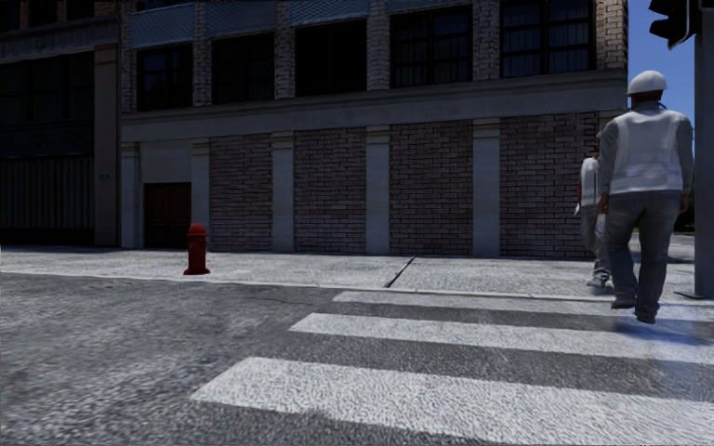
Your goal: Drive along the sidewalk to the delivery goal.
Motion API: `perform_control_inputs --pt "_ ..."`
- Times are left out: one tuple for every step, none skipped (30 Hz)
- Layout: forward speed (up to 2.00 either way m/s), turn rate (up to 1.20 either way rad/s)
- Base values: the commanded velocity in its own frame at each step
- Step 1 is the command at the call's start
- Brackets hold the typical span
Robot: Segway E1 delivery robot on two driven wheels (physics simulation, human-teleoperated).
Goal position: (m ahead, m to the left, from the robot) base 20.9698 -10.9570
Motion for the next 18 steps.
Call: perform_control_inputs --pt "1.00 -0.64" --pt "0.99 -0.64" --pt "0.96 -0.64" --pt "0.96 -0.64" --pt "0.95 -0.63" --pt "0.95 0.00" --pt "0.95 0.00" --pt "0.95 0.00" --pt "0.94 0.00" --pt "0.93 0.00" --pt "0.93 0.00" --pt "0.93 0.00" --pt "0.93 0.00" --pt "0.93 0.00" --pt "0.93 0.00" --pt "0.93 0.00" --pt "0.93 0.00" --pt "0.93 0.00"
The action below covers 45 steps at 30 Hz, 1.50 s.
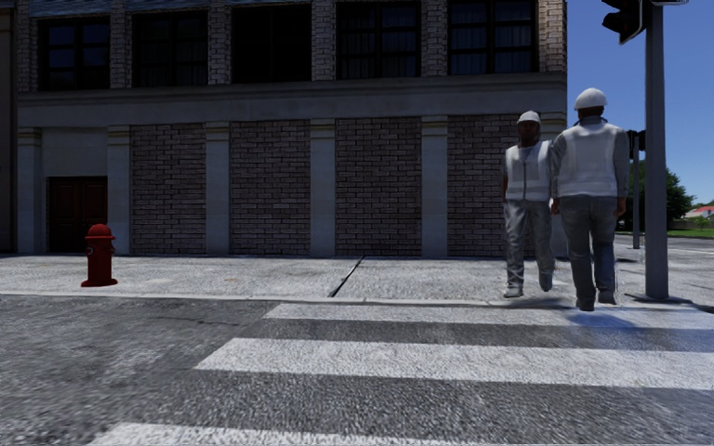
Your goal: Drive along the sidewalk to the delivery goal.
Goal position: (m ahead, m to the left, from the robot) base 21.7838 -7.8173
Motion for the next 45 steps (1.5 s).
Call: perform_control_inputs --pt "0.91 0.00" --pt "0.91 0.00" --pt "0.79 0.00" --pt "0.74 0.00" --pt "0.72 0.00" --pt "0.72 0.00" --pt "0.72 0.18" --pt "0.72 0.41" --pt "0.71 0.63" --pt "0.71 0.81" --pt "0.71 0.81" --pt "0.71 0.88" --pt "0.71 0.89" --pt "0.71 0.89" --pt "0.71 0.89" --pt "0.71 0.90" --pt "0.71 0.90" --pt "0.71 0.90" --pt "0.71 0.90" --pt "0.71 0.76" --pt "0.71 0.67" --pt "0.71 0.65" --pt "0.71 0.64" --pt "0.71 0.64" --pt "0.71 0.63" --pt "0.71 0.63" --pt "0.71 0.00" --pt "0.71 0.00" --pt "0.71 0.00" --pt "0.71 0.00" --pt "0.71 0.00" --pt "0.71 0.00" --pt "0.71 0.00" --pt "0.71 0.00" --pt "0.71 -0.29" --pt "0.71 -0.29" --pt "0.71 -0.53" --pt "0.69 -0.80" --pt "0.65 -0.90" --pt "0.65 -0.90" --pt "0.61 -0.93" --pt "0.58 -0.94" --pt "0.57 -0.94" --pt "0.57 -0.94" --pt "0.57 -0.94"
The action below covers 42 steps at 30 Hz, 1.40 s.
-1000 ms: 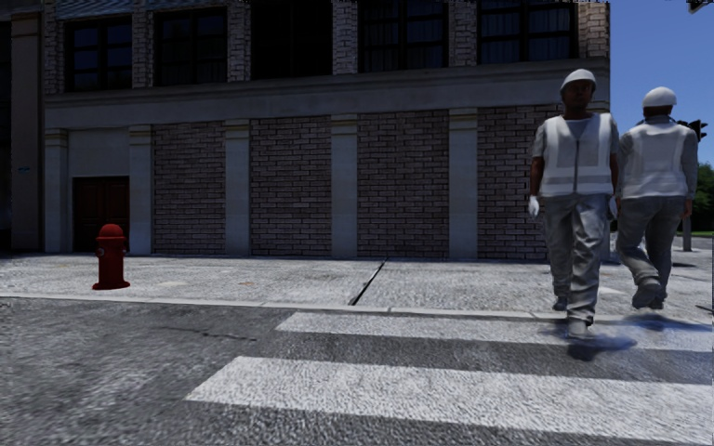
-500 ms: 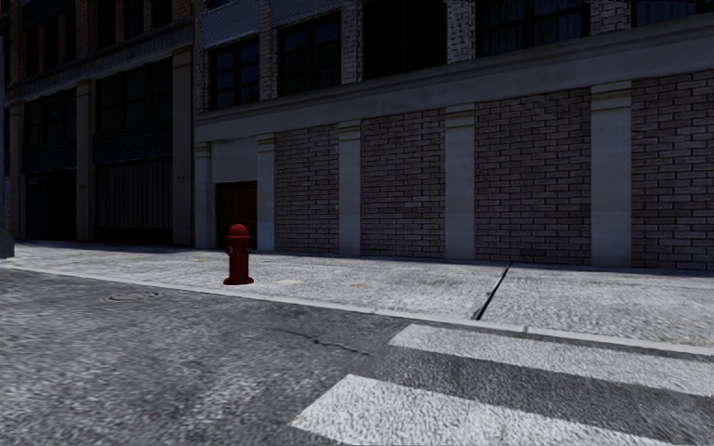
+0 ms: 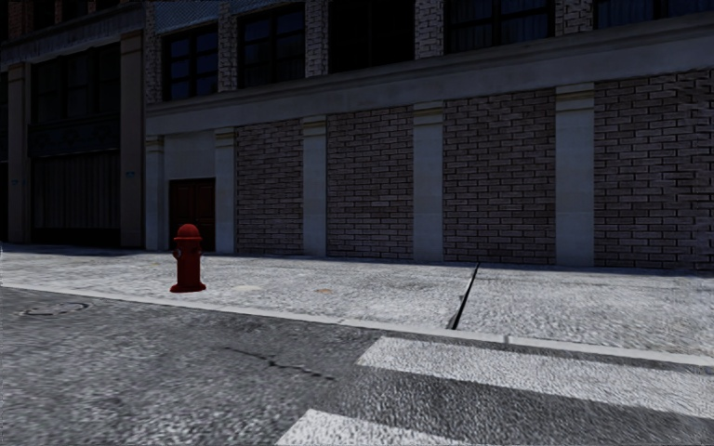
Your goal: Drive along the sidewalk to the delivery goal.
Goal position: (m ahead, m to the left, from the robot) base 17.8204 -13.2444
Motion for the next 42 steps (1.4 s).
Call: perform_control_inputs --pt "0.57 -0.94" --pt "0.57 -0.94" --pt "0.57 -0.94" --pt "0.57 -0.94" --pt "0.57 -0.94" --pt "0.57 -0.94" --pt "0.57 -0.94" --pt "0.57 -0.94" --pt "0.57 -0.94" --pt "0.57 -0.94" --pt "0.57 -0.94" --pt "0.57 -0.94" --pt "0.57 -0.94" --pt "0.57 -0.94" --pt "0.56 -0.89" --pt "0.56 -0.89" --pt "0.56 -0.10" --pt "0.56 0.00" --pt "0.56 0.00" --pt "0.56 0.00" --pt "0.56 0.00" --pt "0.56 0.00" --pt "0.56 0.00" --pt "0.56 0.00" --pt "0.56 0.00" --pt "0.56 0.00" --pt "0.56 0.00" --pt "0.56 0.00" --pt "0.56 0.00" --pt "0.56 -0.10" --pt "0.56 -0.17" --pt "0.56 -0.19" --pt "0.56 -0.19" --pt "0.56 -0.19" --pt "0.56 -0.20" --pt "0.56 -0.20" --pt "0.56 -0.20" --pt "0.56 -0.19" --pt "0.56 -0.12" --pt "0.56 -0.05" --pt "0.56 -0.05" --pt "0.56 -0.03"
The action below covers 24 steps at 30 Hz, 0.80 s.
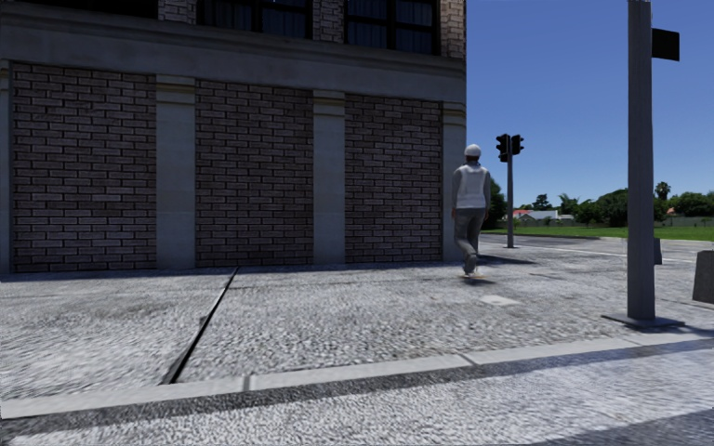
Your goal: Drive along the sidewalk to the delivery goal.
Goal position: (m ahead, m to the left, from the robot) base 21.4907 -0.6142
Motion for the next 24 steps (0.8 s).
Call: perform_control_inputs --pt "0.56 -0.03" --pt "0.56 -0.03" --pt "0.56 -0.03" --pt "0.56 -0.03" --pt "0.56 -0.04" --pt "0.57 -0.09" --pt "0.57 -0.09" --pt "0.59 -0.21" --pt "0.60 -0.27" --pt "0.60 -0.29" --pt "0.60 -0.29" --pt "0.62 -0.30" --pt "0.66 -0.30" --pt "0.72 -0.30" --pt "0.72 -0.30" --pt "0.75 -0.30" --pt "0.76 -0.30" --pt "0.76 -0.30" --pt "0.76 -0.30" --pt "0.77 -0.29" --pt "0.78 -0.28" --pt "0.80 -0.21" --pt "0.80 -0.21" --pt "0.82 -0.02"
